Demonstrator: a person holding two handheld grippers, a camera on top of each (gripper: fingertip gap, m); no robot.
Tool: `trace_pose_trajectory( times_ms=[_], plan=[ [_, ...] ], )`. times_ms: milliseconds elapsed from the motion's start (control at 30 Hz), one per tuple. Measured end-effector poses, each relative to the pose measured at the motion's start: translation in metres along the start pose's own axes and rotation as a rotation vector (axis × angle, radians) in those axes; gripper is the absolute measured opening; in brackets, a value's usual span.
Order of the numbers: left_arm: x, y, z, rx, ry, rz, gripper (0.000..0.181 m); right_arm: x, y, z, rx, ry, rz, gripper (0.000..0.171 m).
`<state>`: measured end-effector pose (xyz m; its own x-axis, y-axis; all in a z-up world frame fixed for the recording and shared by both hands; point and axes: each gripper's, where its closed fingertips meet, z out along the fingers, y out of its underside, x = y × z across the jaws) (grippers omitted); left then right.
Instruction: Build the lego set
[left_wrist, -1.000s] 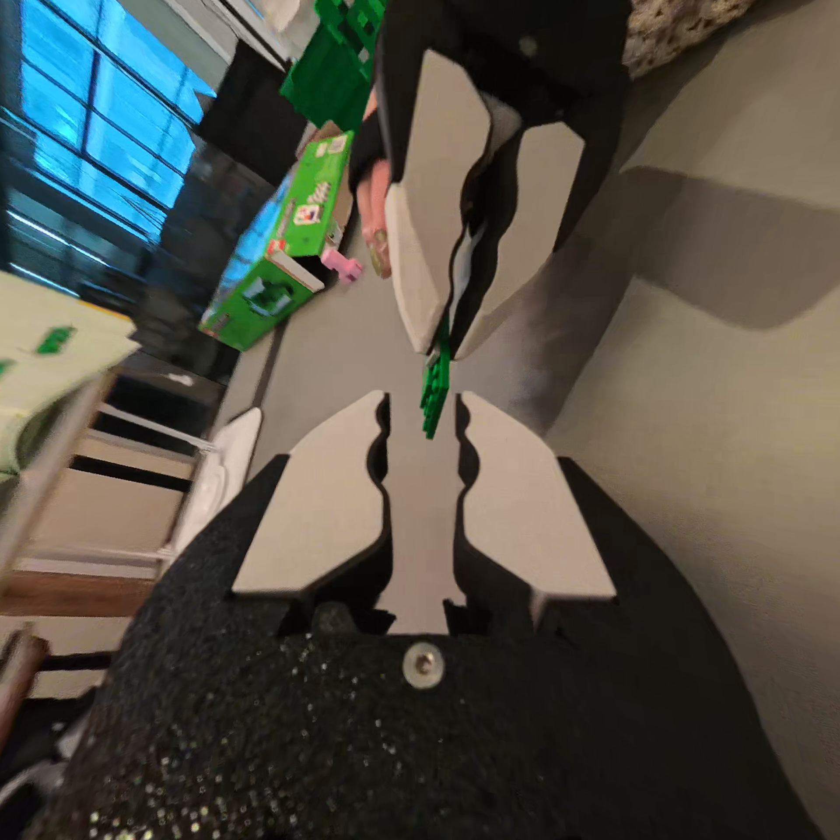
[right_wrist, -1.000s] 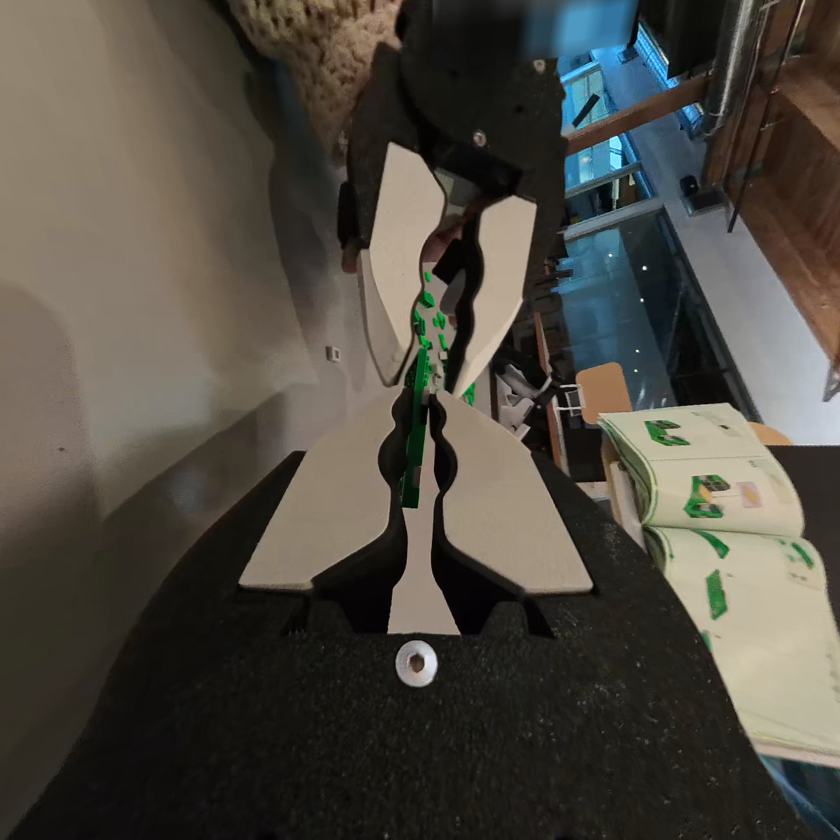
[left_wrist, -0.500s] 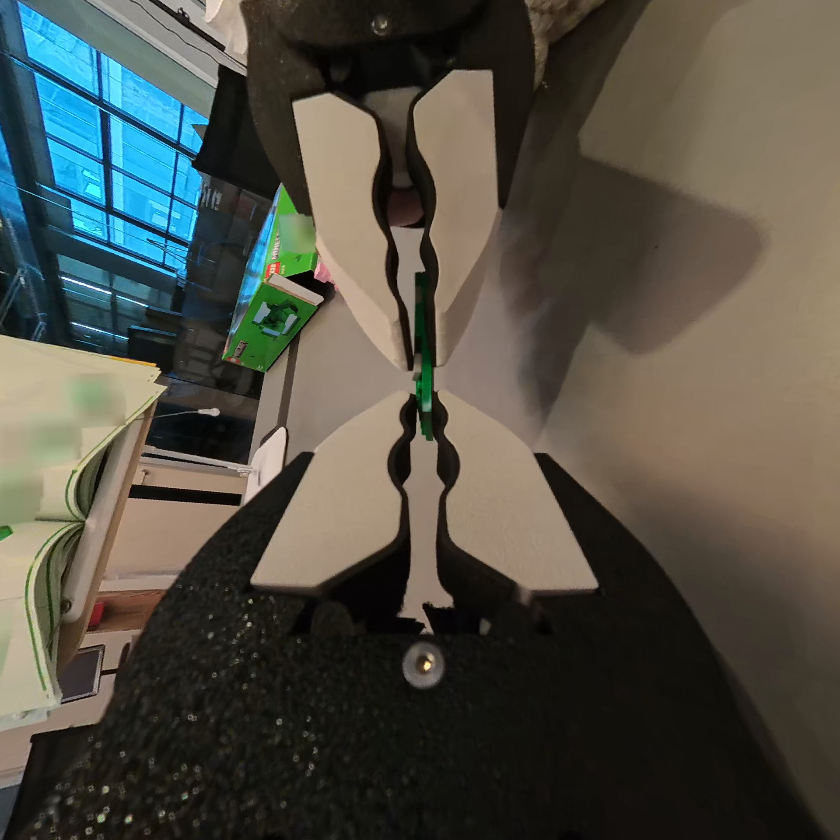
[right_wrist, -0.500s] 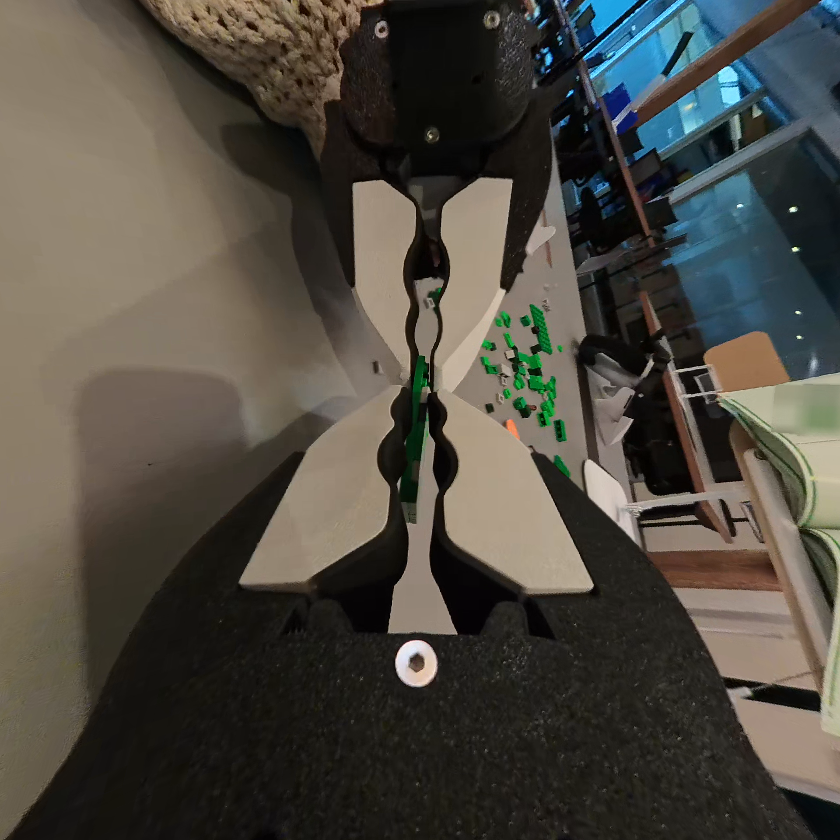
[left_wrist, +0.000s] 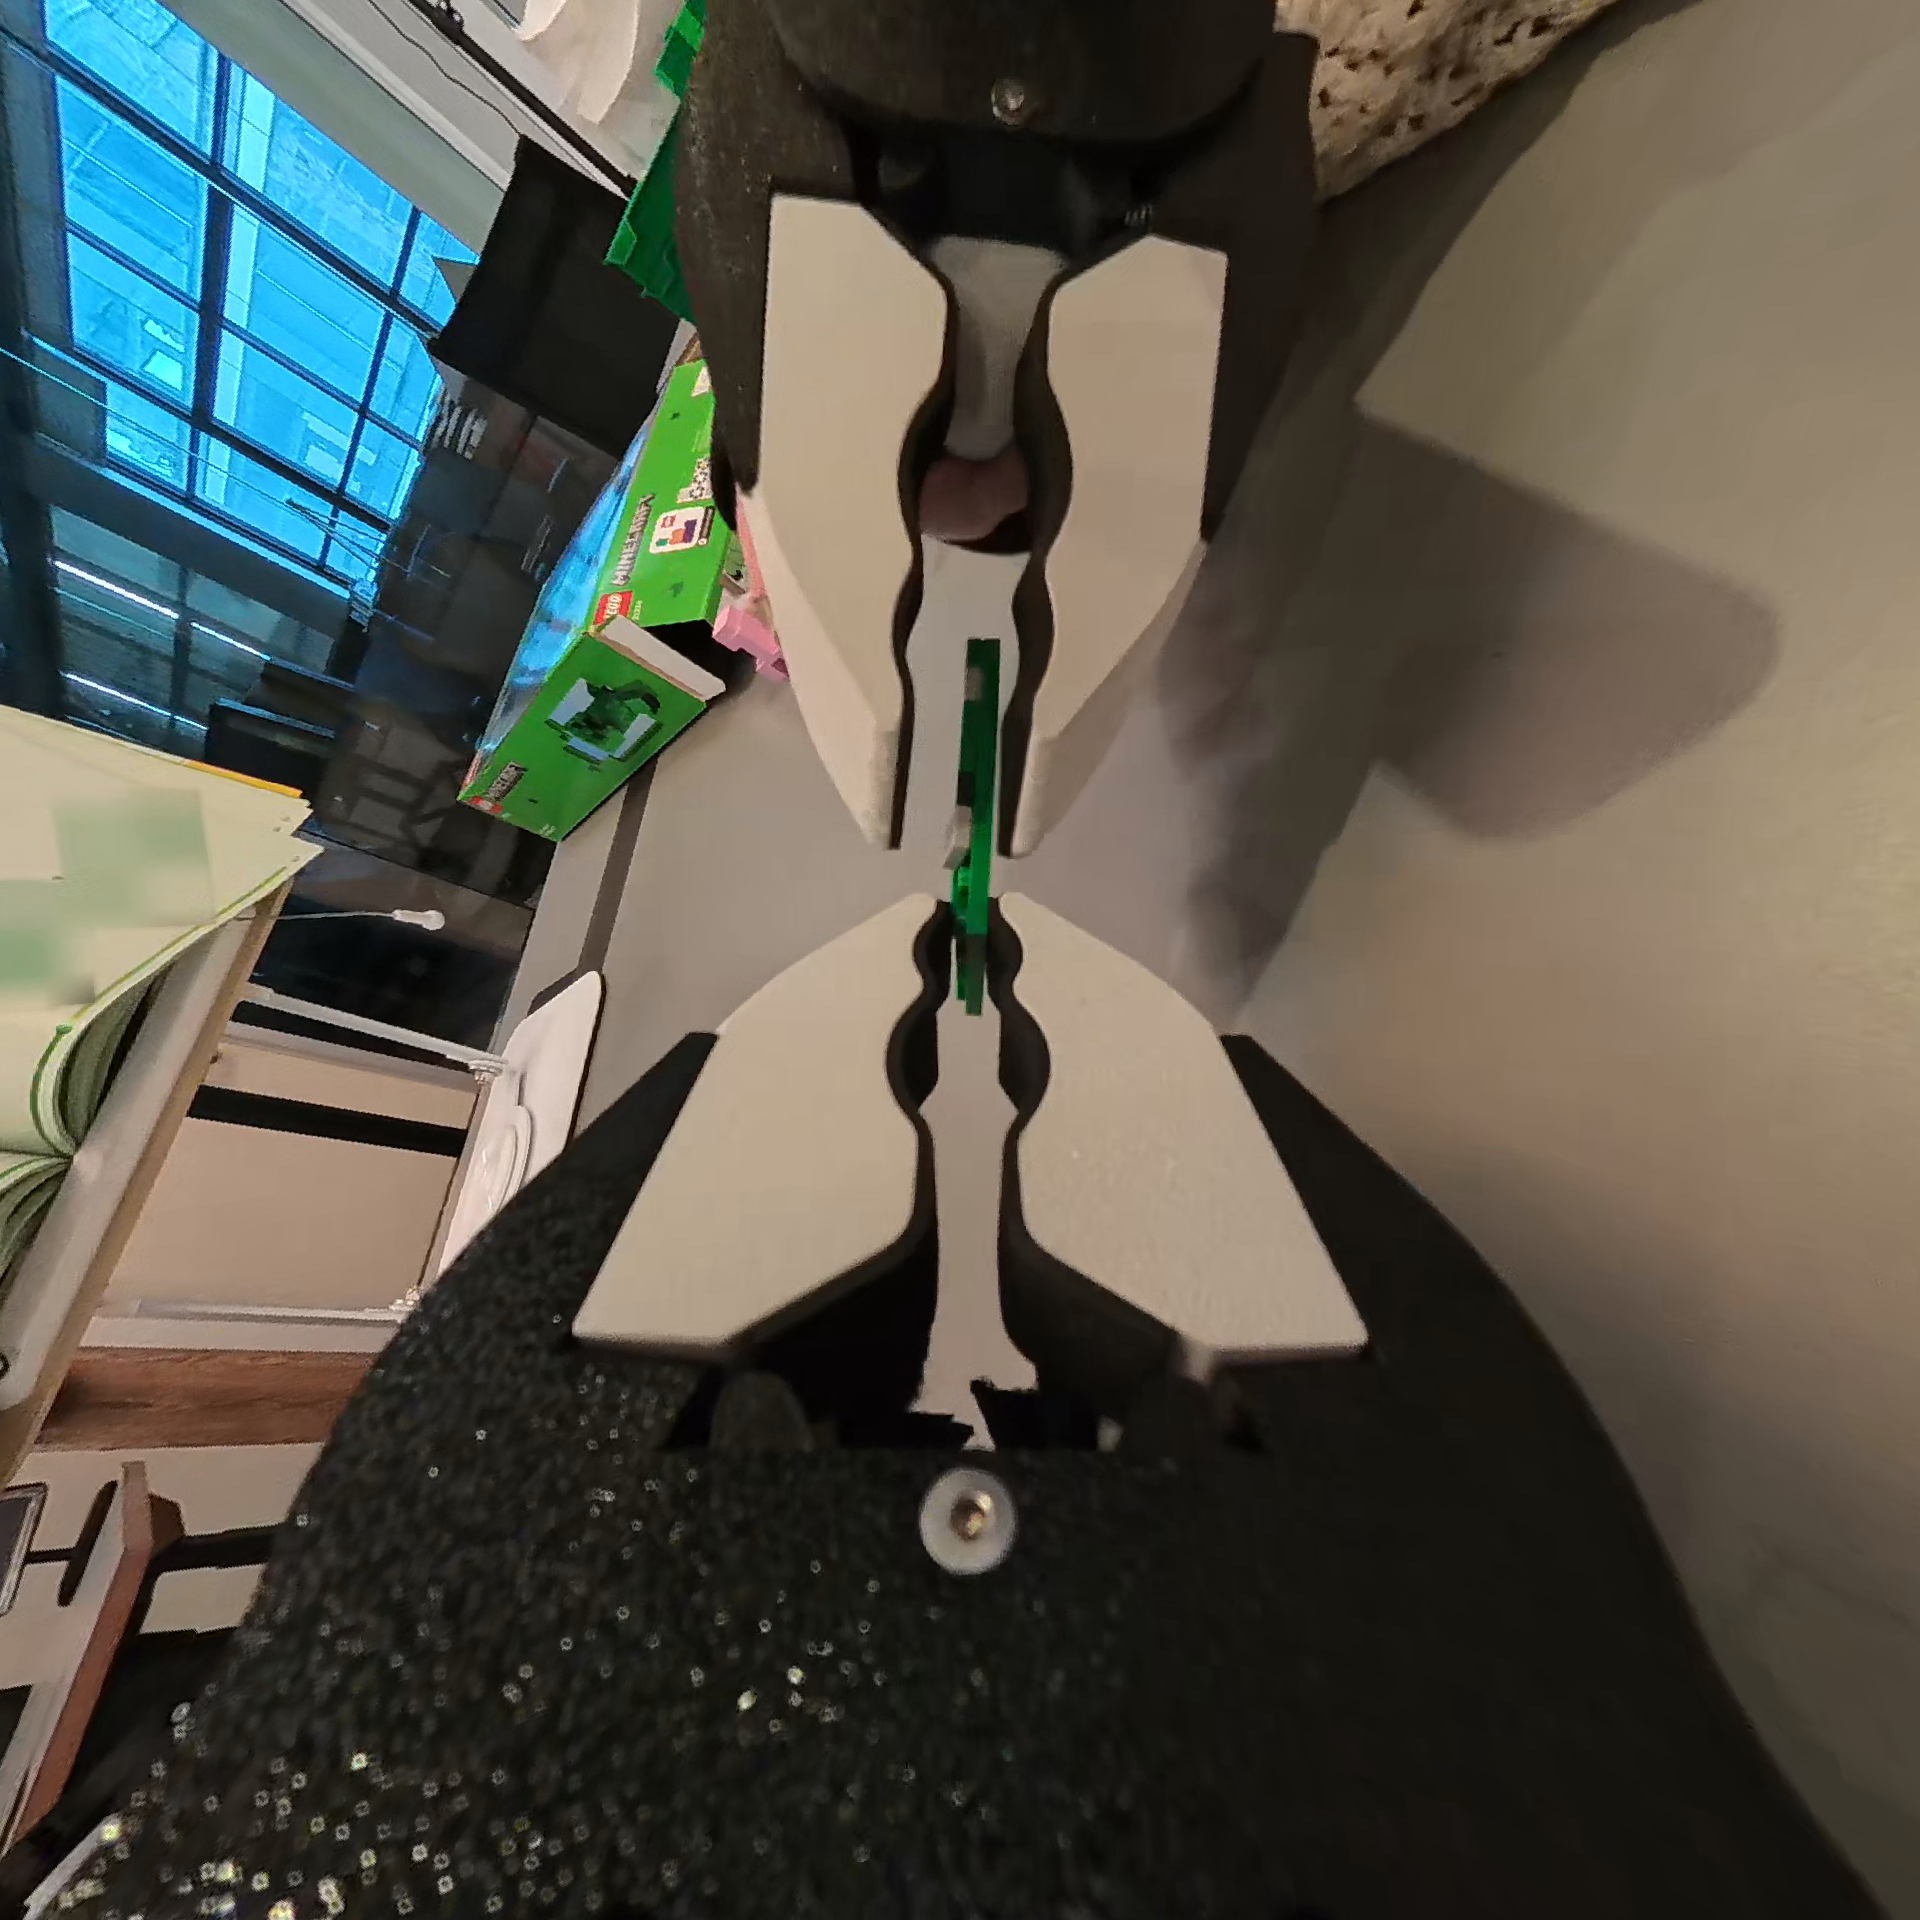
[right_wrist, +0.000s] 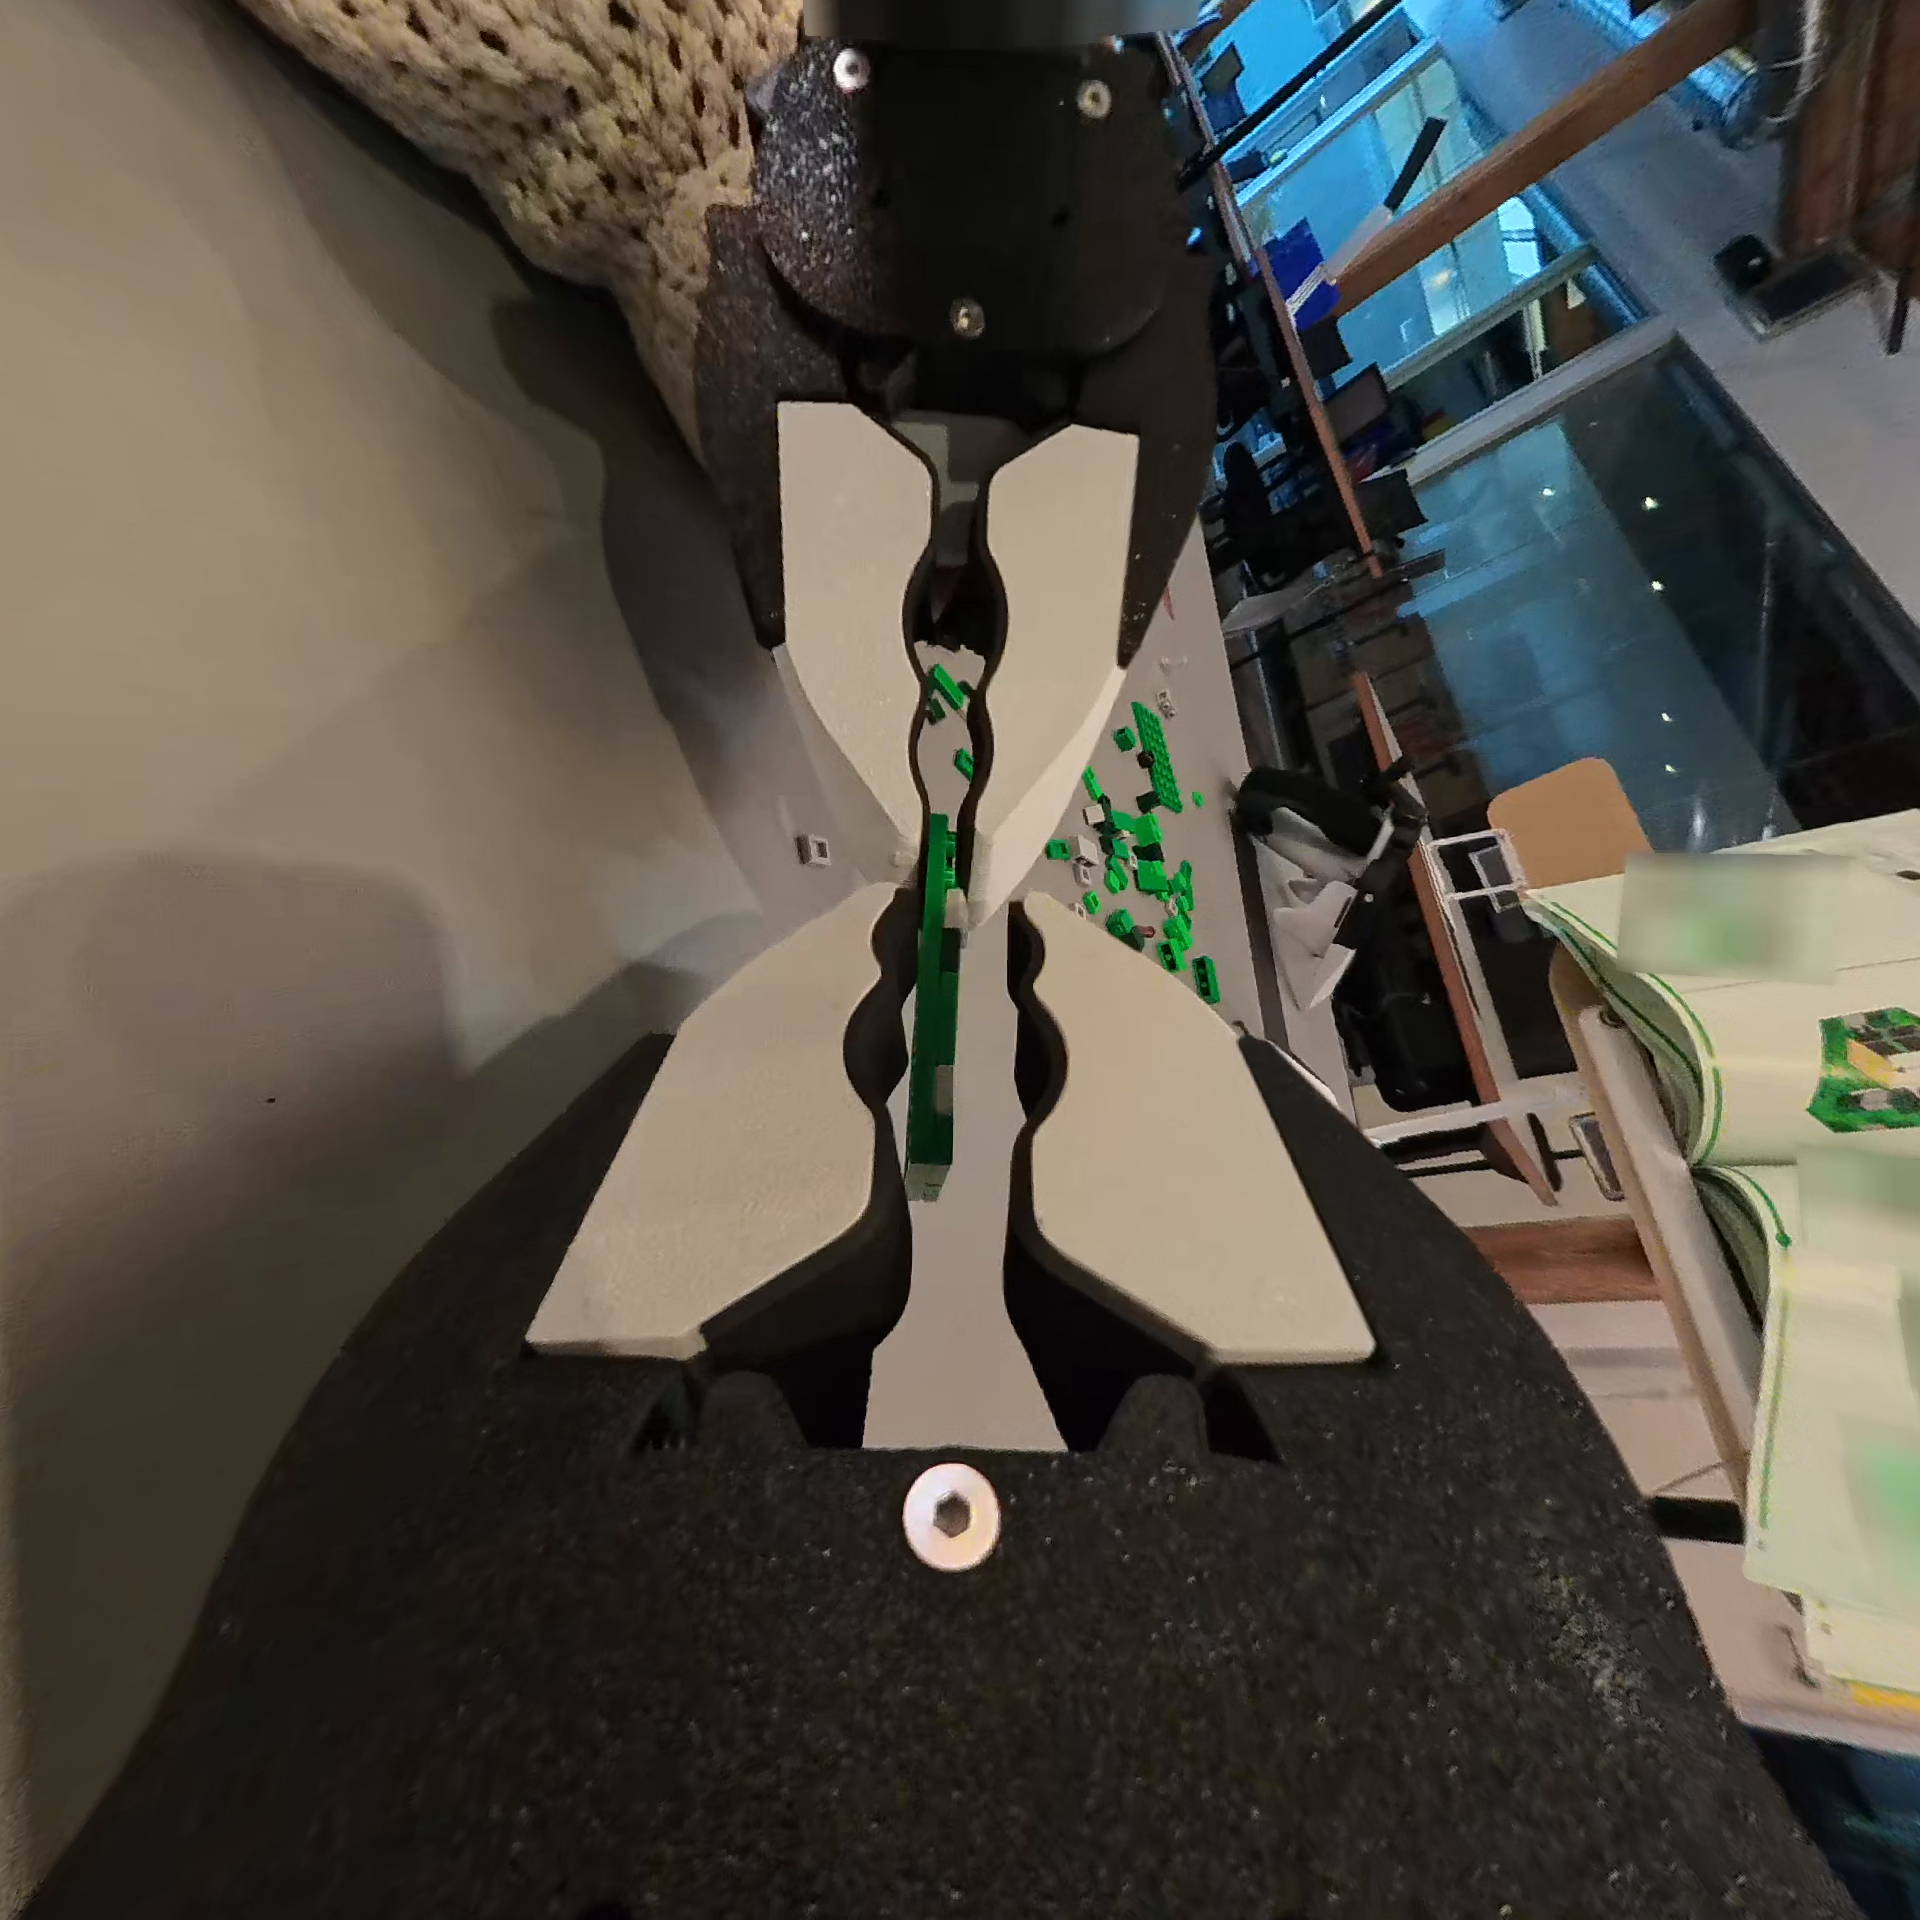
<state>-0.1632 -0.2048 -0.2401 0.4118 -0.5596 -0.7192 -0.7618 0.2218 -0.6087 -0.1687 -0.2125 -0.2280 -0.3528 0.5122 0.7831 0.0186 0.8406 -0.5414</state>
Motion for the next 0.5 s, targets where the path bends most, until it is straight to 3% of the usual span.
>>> trace_pose_trajectory(
  times_ms=[33,500],
  plan=[
    [0.0003,-0.0010,0.0000,0.005,0.001,0.000,0.005,-0.0010,0.0000,0.0002,-0.001,-0.001,-0.010,0.015],
    [-0.0006,-0.0004,-0.0020,0.002,-0.005,0.023,0.005,-0.0040,0.0016,0.0036,-0.040,-0.025,-0.004,0.006]
  ],
)
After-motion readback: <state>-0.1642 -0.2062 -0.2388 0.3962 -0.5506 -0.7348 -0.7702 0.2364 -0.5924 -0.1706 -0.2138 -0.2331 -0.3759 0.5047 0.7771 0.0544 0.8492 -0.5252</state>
